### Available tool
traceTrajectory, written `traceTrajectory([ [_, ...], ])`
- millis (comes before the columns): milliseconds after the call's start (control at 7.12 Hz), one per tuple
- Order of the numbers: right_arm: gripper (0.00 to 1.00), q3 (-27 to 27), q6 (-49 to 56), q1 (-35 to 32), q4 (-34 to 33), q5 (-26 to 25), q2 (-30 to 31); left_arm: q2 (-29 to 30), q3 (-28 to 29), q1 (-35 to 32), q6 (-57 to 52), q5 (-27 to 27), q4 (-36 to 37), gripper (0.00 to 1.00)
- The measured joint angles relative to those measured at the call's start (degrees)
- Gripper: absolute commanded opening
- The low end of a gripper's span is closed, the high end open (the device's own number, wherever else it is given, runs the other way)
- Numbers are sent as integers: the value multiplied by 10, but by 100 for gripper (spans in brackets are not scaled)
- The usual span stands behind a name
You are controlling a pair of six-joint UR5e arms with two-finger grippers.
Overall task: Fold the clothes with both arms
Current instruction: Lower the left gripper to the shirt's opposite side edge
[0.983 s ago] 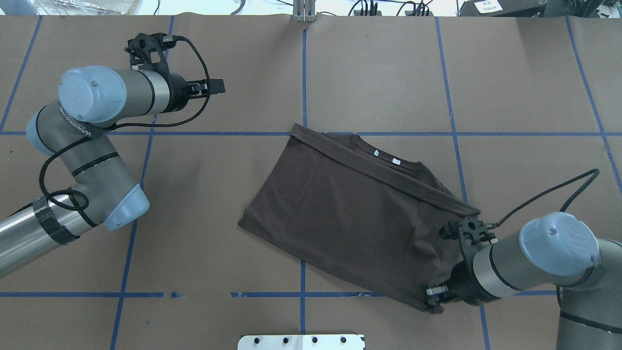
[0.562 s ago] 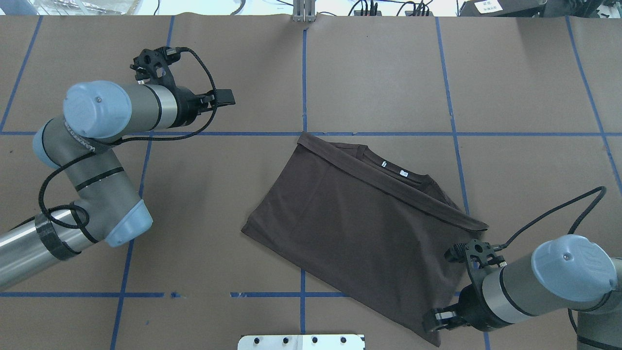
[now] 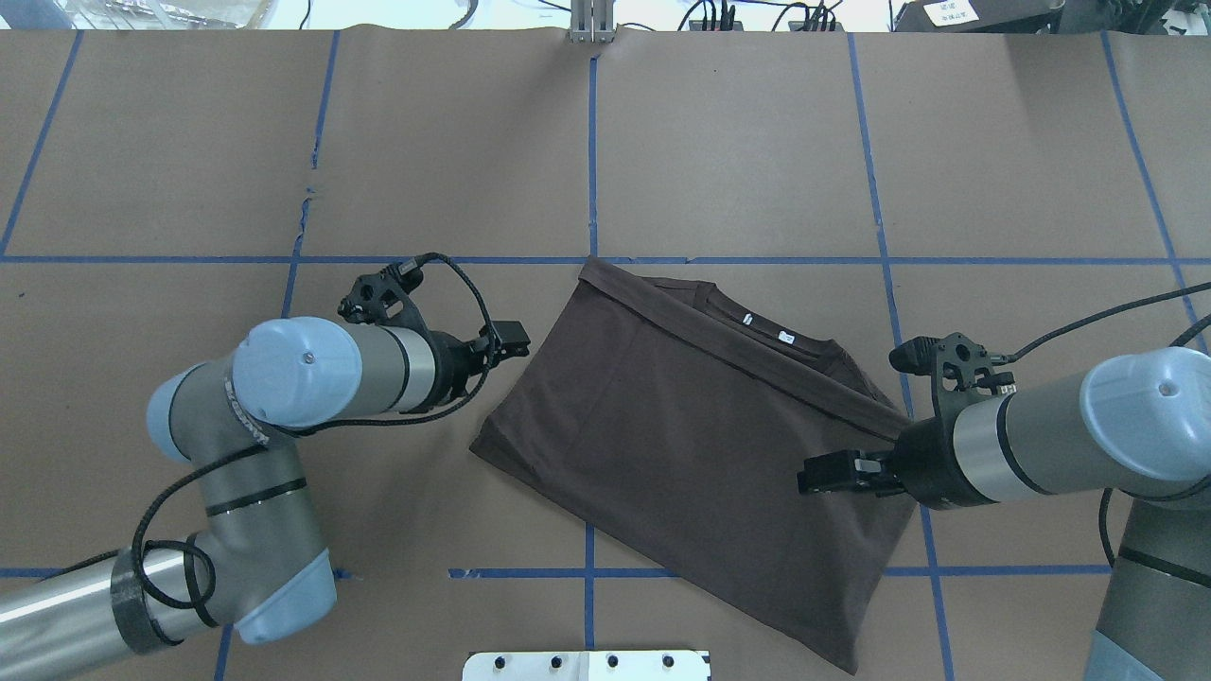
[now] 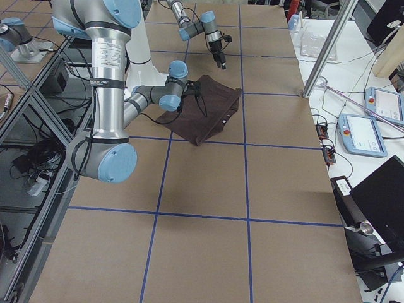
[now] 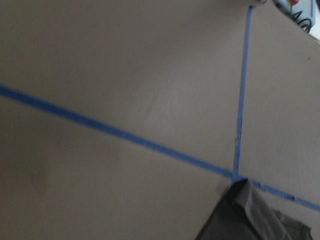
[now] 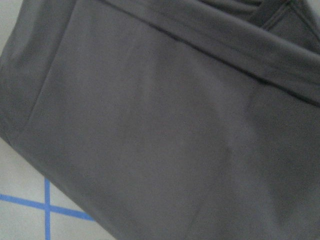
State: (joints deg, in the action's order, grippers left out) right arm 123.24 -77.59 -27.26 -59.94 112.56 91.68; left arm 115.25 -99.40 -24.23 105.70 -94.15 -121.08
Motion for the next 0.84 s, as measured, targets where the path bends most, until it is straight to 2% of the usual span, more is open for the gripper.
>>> traceTrajectory([
  [281, 100, -9, 1, -8, 0, -25, -6, 9, -30, 44, 54, 26, 104, 89],
  [421, 100, -10, 1, -9, 0, -28, -7, 15, -31, 53, 61, 32, 134, 87],
  [702, 100, -12, 1, -13, 0, -30, -7, 21, -23, 60, 65, 38, 153, 81],
  [843, 100, -12, 1, -14, 0, -30, -7, 24, -17, 61, 65, 43, 155, 70],
])
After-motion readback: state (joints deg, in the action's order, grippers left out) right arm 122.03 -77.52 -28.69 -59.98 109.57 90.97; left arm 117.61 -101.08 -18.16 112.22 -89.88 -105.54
